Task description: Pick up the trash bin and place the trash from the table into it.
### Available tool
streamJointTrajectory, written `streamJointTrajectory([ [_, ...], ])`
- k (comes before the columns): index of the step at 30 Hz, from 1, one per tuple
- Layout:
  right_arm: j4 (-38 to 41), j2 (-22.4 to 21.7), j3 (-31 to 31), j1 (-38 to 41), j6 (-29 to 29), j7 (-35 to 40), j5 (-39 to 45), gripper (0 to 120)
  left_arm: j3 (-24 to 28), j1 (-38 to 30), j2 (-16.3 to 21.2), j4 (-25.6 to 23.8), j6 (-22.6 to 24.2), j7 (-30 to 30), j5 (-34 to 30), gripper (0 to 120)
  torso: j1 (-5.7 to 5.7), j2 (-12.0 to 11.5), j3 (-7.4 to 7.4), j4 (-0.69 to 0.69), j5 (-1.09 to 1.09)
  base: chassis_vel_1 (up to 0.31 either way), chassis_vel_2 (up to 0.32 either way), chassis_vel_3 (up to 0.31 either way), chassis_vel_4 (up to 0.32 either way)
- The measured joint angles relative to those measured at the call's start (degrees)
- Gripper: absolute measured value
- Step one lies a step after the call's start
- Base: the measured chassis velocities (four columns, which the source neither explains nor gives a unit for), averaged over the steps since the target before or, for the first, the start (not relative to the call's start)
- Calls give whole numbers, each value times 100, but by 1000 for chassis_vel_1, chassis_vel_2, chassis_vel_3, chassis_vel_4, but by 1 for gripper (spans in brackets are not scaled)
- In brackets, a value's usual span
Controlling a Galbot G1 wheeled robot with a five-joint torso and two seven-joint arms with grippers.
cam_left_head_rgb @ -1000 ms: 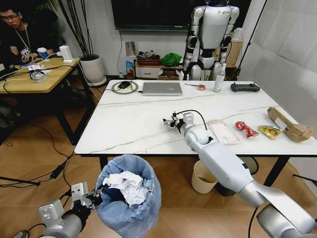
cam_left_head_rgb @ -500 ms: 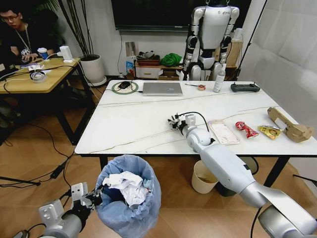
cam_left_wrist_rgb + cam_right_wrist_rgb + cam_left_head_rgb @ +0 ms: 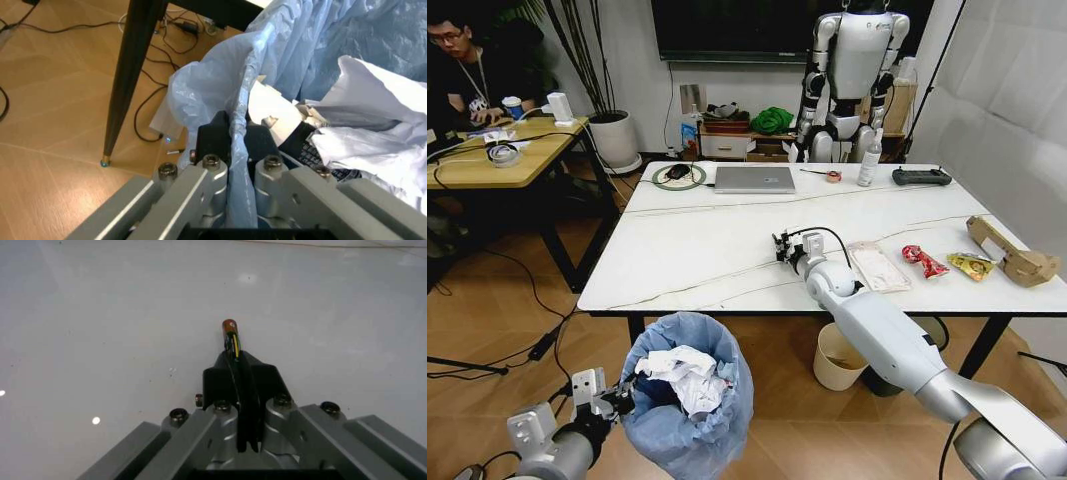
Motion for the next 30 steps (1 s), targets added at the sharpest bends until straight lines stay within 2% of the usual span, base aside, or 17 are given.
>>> streamJointTrajectory([
  [4,161,-39,14,-25,117,-171,40,0,3,-7,0,1,0,-1,-4,0,1,-1,3,0,1,0,0,0,0],
  [7,829,-286,99,-83,410,-747,707,0,9,-10,-1,0,-1,-1,-14,0,2,-2,2,4,0,0,0,0,0],
  [8,829,-286,99,-83,410,-747,707,0,9,-10,-1,0,-1,-1,-14,0,2,-2,2,4,0,0,0,0,0],
  [14,1936,-1325,-122,-263,1794,-3228,827,0,1,-11,5,-2,-1,-2,-33,0,1,-2,1,-2,2,0,0,0,0],
  [15,1936,-1325,-122,-263,1794,-3228,827,0,1,-11,5,-2,-1,-2,-33,0,1,-2,1,-2,2,0,0,0,0],
  [19,2575,-1674,-368,-421,2214,-4423,805,0,-20,-33,9,-10,-1,-4,-46,0,0,-1,0,1,2,0,0,0,0],
  [25,3172,-1871,-774,-480,2330,-4918,736,0,-61,-49,13,-41,2,-12,-77,0,0,-1,0,2,0,0,0,0,0],
  [30,3479,-1950,-1104,-474,2321,-4950,609,0,-93,-43,6,-56,4,-14,-88,0,0,-1,0,1,0,0,0,0,0],
])
